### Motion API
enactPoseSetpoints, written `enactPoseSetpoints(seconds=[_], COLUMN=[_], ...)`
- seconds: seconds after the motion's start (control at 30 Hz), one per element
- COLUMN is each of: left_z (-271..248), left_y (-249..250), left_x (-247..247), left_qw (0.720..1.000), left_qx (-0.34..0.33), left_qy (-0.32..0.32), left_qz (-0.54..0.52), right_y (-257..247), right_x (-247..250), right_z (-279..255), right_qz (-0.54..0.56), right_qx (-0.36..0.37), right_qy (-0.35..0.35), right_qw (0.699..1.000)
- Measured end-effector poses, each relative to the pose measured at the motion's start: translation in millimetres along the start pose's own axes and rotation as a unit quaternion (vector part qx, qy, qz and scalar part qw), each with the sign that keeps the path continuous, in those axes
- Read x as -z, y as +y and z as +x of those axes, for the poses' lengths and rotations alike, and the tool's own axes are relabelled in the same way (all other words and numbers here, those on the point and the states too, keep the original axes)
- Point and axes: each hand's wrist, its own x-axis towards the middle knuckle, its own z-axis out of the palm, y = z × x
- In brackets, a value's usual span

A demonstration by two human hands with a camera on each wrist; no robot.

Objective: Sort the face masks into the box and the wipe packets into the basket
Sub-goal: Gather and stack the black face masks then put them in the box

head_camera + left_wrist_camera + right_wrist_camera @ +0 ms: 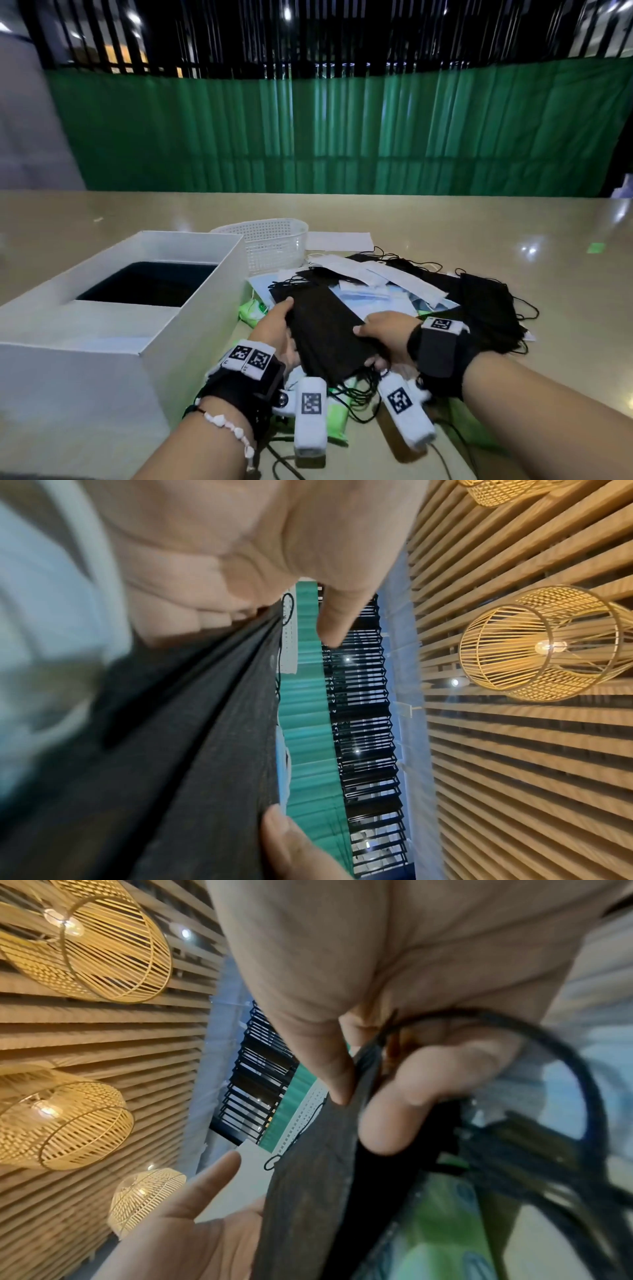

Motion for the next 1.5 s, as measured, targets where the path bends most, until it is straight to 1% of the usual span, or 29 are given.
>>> enactPoseSetpoints(seconds=[0.07, 0.17, 0.23, 0.3, 0.37, 0.43, 0.47, 0.5, 0.57, 0.6, 0.67, 0.73, 0.8, 0.83, 0.9, 1.0, 1.07, 1.13, 1.2, 1.27, 1.37, 1.5], left_z=[0, -4, -4, -1, -3, -11, -16, -20, -25, -26, -27, -26, -25, -24, -18, -6, -2, -2, -2, -5, -7, -7], left_y=[-3, -6, -6, -1, 8, 20, 24, 28, 30, 29, 25, 21, 20, 20, 21, 17, 11, 7, 6, 8, 14, 17], left_x=[3, -1, -6, -10, -15, -22, -26, -30, -36, -38, -39, -36, -28, -25, -18, -10, -5, -1, 1, 1, 3, 6], left_qw=[0.999, 0.996, 0.992, 0.99, 0.988, 0.985, 0.983, 0.981, 0.979, 0.978, 0.979, 0.982, 0.986, 0.987, 0.989, 0.989, 0.986, 0.985, 0.989, 0.991, 0.994, 1.0], left_qx=[0.003, 0.018, 0.017, -0.037, -0.096, -0.14, -0.156, -0.166, -0.173, -0.172, -0.166, -0.153, -0.138, -0.134, -0.134, -0.129, -0.117, -0.088, -0.047, -0.02, -0.016, -0.018], left_qy=[-0.008, -0.025, -0.031, -0.026, -0.023, -0.045, -0.061, -0.075, -0.099, -0.108, -0.111, -0.105, -0.095, -0.09, -0.058, 0.007, 0.048, 0.068, 0.068, 0.065, 0.053, 0.02], left_qz=[0.039, 0.088, 0.119, 0.133, 0.12, 0.087, 0.074, 0.063, 0.05, 0.048, 0.039, 0.024, 0.009, 0.002, -0.002, 0.066, 0.11, 0.128, 0.126, 0.118, 0.093, -0.013], right_y=[2, 1, -3, -3, -1, 2, 3, 3, 3, 3, 5, 9, 15, 17, 23, 35, 40, 45, 48, 51, 52, 50], right_x=[0, -1, 1, 4, 11, 18, 22, 24, 28, 31, 36, 42, 50, 54, 62, 71, 75, 77, 79, 81, 79, 74], right_z=[-3, -10, -16, -20, -19, -16, -16, -17, -19, -18, -18, -18, -15, -16, -16, -14, -13, -12, -12, -9, -5, -3], right_qz=[0.029, 0.017, 0.014, 0.028, 0.053, 0.064, 0.076, 0.104, 0.191, 0.216, 0.209, 0.228, 0.301, 0.326, 0.332, 0.297, 0.279, 0.281, 0.29, 0.305, 0.307, 0.269], right_qx=[-0.01, 0.0, 0.003, 0.008, 0.029, 0.06, 0.073, 0.085, 0.101, 0.106, 0.119, 0.118, 0.123, 0.122, 0.104, 0.074, 0.054, 0.037, 0.022, 0.012, 0.008, 0.013], right_qy=[-0.01, -0.021, -0.038, -0.038, -0.007, 0.03, 0.031, 0.015, -0.041, -0.067, -0.088, -0.075, -0.058, -0.041, 0.014, 0.095, 0.12, 0.13, 0.137, 0.139, 0.151, 0.177], right_qw=[0.999, 1.0, 0.999, 0.999, 0.998, 0.996, 0.994, 0.991, 0.976, 0.968, 0.967, 0.964, 0.944, 0.936, 0.937, 0.947, 0.951, 0.95, 0.947, 0.942, 0.94, 0.946])
